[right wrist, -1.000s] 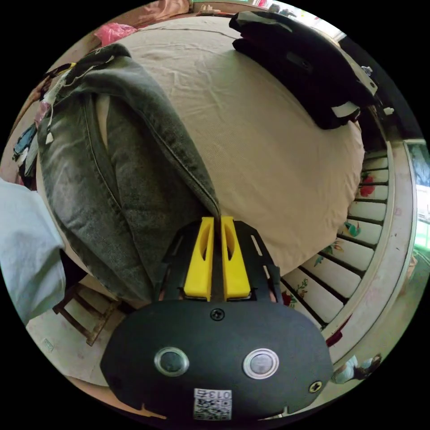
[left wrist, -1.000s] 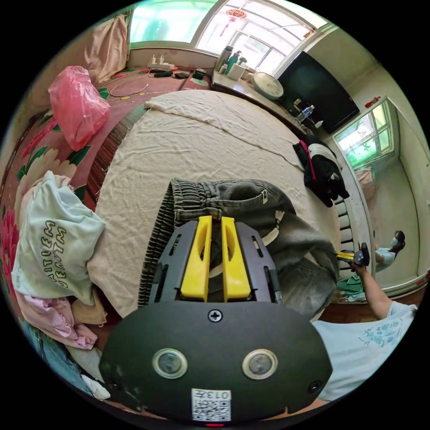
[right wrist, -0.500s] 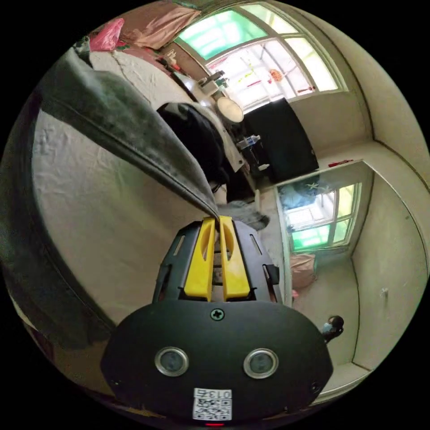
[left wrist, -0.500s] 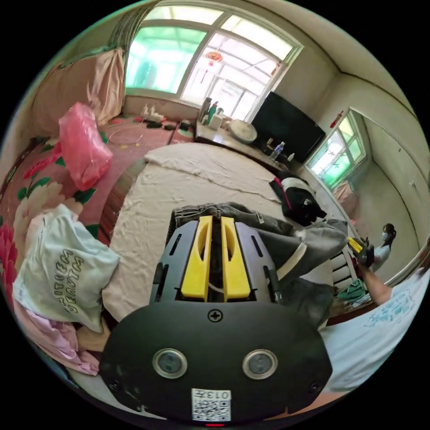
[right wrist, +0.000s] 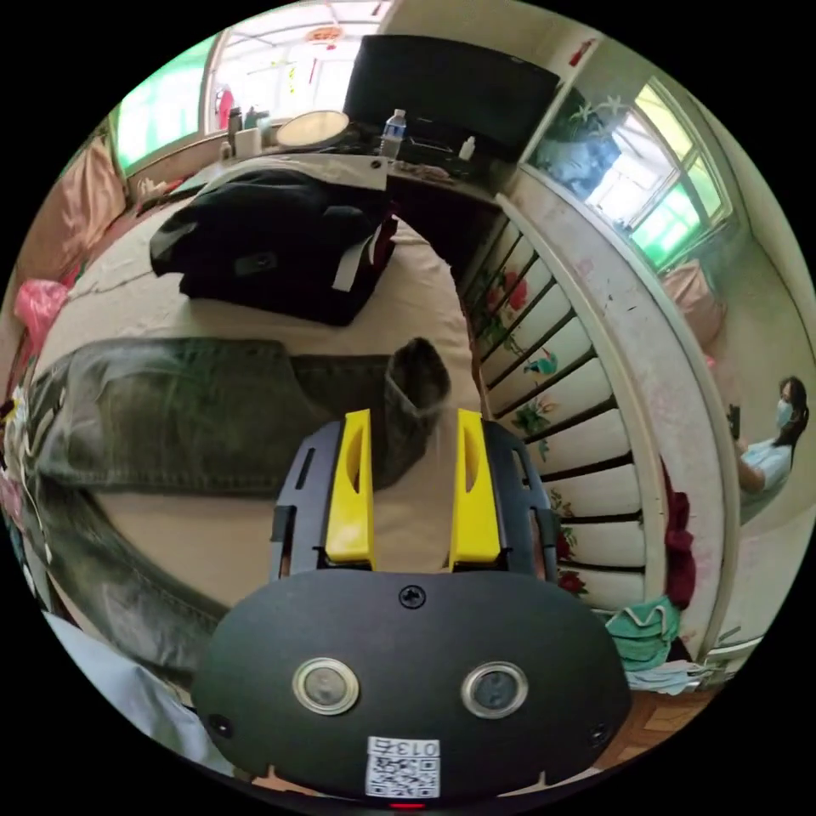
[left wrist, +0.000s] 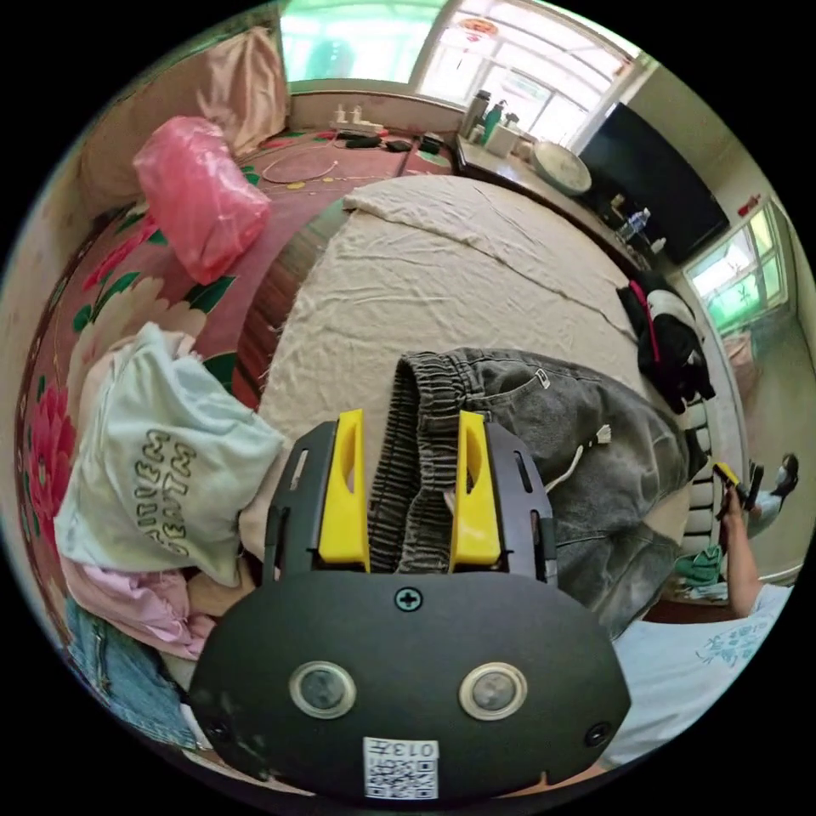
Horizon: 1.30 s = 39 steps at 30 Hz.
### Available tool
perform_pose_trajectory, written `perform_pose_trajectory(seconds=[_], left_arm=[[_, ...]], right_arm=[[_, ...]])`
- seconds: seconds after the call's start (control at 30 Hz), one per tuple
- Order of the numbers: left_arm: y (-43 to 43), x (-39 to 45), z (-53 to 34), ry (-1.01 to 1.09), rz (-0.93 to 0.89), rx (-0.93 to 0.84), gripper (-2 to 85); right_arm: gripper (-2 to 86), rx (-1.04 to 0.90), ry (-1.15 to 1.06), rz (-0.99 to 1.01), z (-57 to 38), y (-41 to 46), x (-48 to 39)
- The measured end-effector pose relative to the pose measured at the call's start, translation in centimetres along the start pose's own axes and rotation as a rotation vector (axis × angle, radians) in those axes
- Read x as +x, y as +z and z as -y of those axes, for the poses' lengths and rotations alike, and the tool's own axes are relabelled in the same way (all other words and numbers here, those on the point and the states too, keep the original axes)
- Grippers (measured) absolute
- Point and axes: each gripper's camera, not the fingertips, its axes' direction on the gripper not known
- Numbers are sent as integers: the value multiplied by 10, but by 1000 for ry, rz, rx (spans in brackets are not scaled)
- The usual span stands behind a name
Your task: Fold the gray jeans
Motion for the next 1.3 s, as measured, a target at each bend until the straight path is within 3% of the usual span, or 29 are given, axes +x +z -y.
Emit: perform_pose_trajectory(seconds=[0.07, 0.17, 0.3, 0.53, 0.67, 0.73, 0.9, 1.07, 1.23, 1.3], left_arm=[[26, 20, 15, 37, 7, -79, 145], [50, 33, 22, 48, 73, -151, 93], [50, 35, 20, 57, 127, -150, 48], [14, 20, 13, 53, 175, 2, 14], [29, -9, 5, 31, 14, -60, 55], [17, -16, -10, 67, -29, -51, 77], [-11, -42, -82, 108, -75, -127, 136], [-11, -61, -168, 43, -62, -211, 166], [14, -55, -193, 17, -74, -250, 167], [21, -47, -192, 46, -20, -273, 160]], right_arm=[[125, -77, 17, 5, 15, 24, 6], [40, -285, 48, -80, 21, 61, 22], [9, -138, 118, -106, 9, 31, 49], [7, 72, -26, 33, -41, -46, 30], [19, 22, -82, 169, -87, -60, 14], [44, -16, -42, 200, -114, -62, 24], [135, -135, 307, 279, -216, -50, 93], [155, -204, 550, 409, -281, -15, 126], [118, -184, 624, 616, -293, 13, 132], [91, -187, 606, 615, -290, 13, 130]])
